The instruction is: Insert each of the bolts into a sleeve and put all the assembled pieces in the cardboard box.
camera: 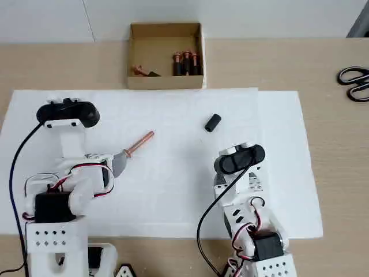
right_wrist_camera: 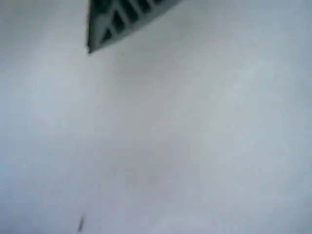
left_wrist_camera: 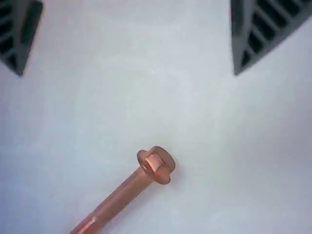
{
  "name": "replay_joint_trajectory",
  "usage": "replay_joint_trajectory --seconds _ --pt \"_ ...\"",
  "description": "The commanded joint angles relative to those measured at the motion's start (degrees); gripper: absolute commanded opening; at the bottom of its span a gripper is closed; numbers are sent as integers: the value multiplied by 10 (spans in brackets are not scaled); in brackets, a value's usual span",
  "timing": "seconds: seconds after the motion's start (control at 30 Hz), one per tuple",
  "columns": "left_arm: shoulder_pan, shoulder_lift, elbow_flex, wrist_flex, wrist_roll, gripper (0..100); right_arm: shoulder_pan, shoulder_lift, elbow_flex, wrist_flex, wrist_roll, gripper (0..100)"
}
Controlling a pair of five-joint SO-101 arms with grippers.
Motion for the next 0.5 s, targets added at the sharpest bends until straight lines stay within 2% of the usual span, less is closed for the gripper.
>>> replay_joint_trajectory --seconds 0.0,0.47 --pt "3 -7 -2 1 -1 258 4 -12 4 2 4 184" --pt "-2 -7 -2 2 -1 258 4 -12 4 2 4 184"
